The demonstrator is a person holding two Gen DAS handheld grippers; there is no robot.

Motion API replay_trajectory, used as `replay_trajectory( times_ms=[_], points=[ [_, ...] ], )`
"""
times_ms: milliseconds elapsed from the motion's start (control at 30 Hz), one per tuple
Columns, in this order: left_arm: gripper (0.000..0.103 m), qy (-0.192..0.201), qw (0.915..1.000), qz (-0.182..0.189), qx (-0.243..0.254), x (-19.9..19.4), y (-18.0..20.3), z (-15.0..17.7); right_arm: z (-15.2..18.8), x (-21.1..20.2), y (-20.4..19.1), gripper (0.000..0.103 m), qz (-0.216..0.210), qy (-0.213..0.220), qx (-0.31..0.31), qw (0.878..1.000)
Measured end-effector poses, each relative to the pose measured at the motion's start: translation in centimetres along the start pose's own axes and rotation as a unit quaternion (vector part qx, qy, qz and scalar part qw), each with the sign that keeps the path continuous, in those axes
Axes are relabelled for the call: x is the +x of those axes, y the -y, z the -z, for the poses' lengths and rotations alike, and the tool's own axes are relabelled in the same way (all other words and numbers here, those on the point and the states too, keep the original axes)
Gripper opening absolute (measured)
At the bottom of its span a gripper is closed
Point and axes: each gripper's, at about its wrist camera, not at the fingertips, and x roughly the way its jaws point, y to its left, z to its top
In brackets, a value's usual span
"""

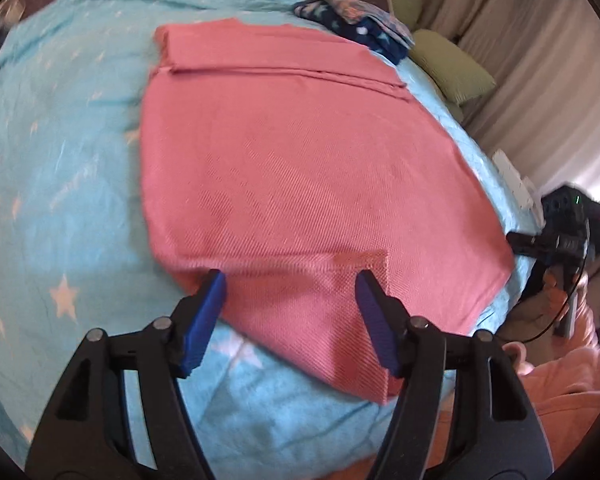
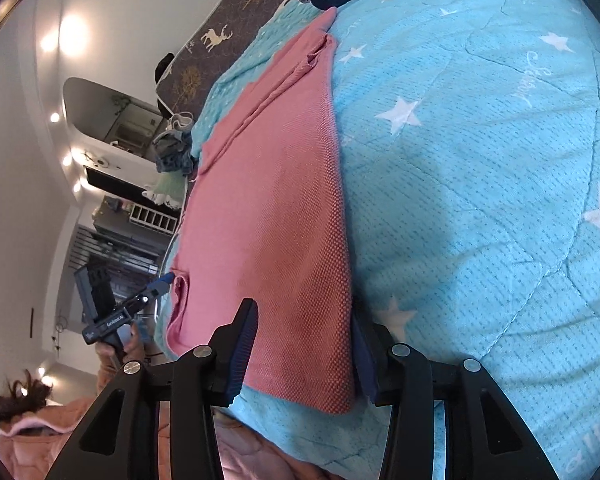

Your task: Fold small clothes

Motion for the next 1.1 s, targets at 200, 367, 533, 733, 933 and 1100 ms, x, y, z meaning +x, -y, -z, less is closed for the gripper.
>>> replay_trajectory(
  times_ms=[200, 367, 533, 733, 933, 1100],
  points=[
    [0.068, 0.003, 0.9994, 0.001, -0.035, -1.1, -1.6, 0.9, 0.1, 0.2, 0.0, 0.046, 0.001, -0.006, -0.006, 1.000],
    [0.070, -0.013, 0.9965, 0.036, -0.074, 0.5, -2.1, -0.1, -0.2, 0.8, -0.5, 0.046, -0.010, -0.027, -0.022, 0.999],
    [0.074, -0.025, 0.9941, 0.043, -0.096, 1.5, -2.4, -0.4, 0.7, 1.7, -1.4, 0.046, -0.007, -0.045, -0.052, 0.998],
    [0.067, -0.067, 0.9840, 0.037, -0.161, 2.6, -3.2, -2.1, 0.5, 1.7, -0.4, 0.045, -0.021, -0.047, -0.031, 0.998],
    [0.008, -0.073, 0.9841, -0.061, -0.150, 2.9, -2.4, -2.5, 0.8, 1.7, -0.9, 0.045, -0.016, -0.037, -0.034, 0.999],
    [0.006, -0.029, 0.9881, -0.021, -0.150, -0.2, -2.6, -1.5, 0.7, 0.8, 0.1, 0.015, -0.016, -0.020, -0.016, 1.000]
  ],
)
